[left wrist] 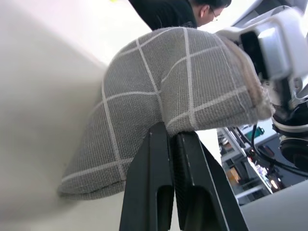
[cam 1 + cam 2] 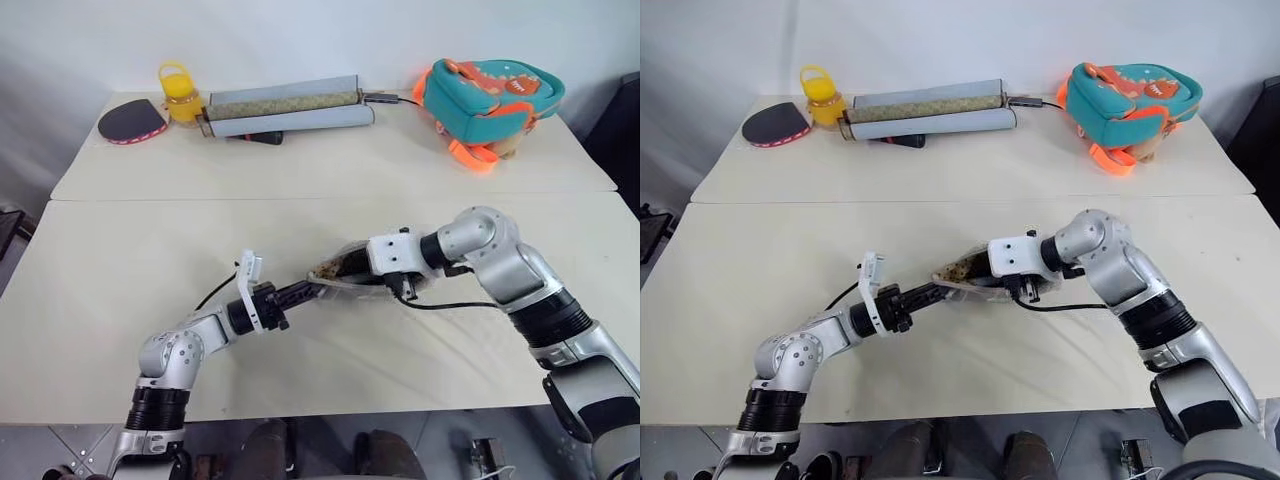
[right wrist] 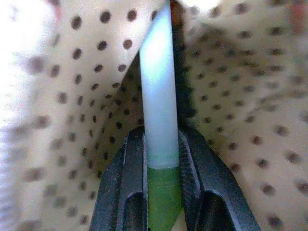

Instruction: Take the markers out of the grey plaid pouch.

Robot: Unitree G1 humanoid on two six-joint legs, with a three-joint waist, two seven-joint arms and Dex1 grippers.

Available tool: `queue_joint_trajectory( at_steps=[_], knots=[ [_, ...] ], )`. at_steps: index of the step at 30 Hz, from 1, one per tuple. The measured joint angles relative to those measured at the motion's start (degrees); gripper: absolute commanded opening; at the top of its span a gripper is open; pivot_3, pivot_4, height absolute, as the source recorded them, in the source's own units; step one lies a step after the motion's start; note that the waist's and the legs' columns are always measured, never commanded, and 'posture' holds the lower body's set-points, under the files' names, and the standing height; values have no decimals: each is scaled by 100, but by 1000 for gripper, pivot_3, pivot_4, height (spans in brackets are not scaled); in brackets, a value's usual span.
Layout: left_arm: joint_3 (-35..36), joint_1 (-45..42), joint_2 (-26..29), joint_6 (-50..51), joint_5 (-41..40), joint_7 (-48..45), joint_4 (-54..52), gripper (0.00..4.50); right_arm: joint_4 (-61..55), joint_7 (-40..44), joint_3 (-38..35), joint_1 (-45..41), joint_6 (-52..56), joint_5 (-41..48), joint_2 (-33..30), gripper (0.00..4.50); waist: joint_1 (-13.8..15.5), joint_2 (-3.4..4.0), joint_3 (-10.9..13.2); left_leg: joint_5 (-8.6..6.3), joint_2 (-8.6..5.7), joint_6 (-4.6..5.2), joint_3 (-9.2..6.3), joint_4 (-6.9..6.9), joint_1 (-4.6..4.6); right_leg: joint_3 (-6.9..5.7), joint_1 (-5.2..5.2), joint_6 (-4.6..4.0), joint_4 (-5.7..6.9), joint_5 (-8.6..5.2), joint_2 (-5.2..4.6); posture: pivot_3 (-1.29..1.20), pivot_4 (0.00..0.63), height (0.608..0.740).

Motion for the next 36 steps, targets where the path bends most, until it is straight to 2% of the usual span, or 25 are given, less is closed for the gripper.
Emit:
queue_joint_trajectory(
  at_steps=[10,14,18,21,26,34,36],
  knots=[
    [-5,-9,67,-84,87,-22,6,0,-395,42,-935,-136,888,1309,56,462,-1,0,0,0,1,0,0,-1,0,-1,-1,0,0,0,0,0,150,740],
    [8,-36,221,-84,84,-71,-52,0,15,-341,-1488,-832,883,1652,100,462,-11,4,3,0,1,0,3,-1,-1,-4,-5,0,3,0,1,0,150,740],
    [63,-26,320,-101,84,-117,-83,0,1444,-1235,-1793,-1518,-247,1079,-190,462,12,-2,0,-1,-4,1,0,-1,0,-2,-1,0,-3,0,-6,0,150,740],
    [58,4,277,-106,88,-119,-81,0,2463,-1610,-1382,-1199,-1233,303,-352,462,-1,-7,-3,-1,-5,1,6,-5,-2,2,1,0,-3,0,-5,0,150,740],
    [57,4,234,-103,90,-105,-82,0,3985,-2181,-996,-535,-2116,-250,32,462,-32,8,7,3,-2,3,14,-10,-4,-14,-6,0,4,0,2,0,150,740],
    [60,5,250,-81,92,-107,-90,0,4323,-2131,-1028,-522,-2526,-186,145,3114,-49,22,14,5,1,3,9,-4,-2,-8,-1,0,5,0,5,0,150,740],
    [60,5,252,-77,92,-108,-100,0,4210,-1986,-1109,-522,-2438,-74,126,3114,-32,22,15,5,1,3,9,-4,-2,-6,-1,0,4,0,4,0,150,740]
  ],
)
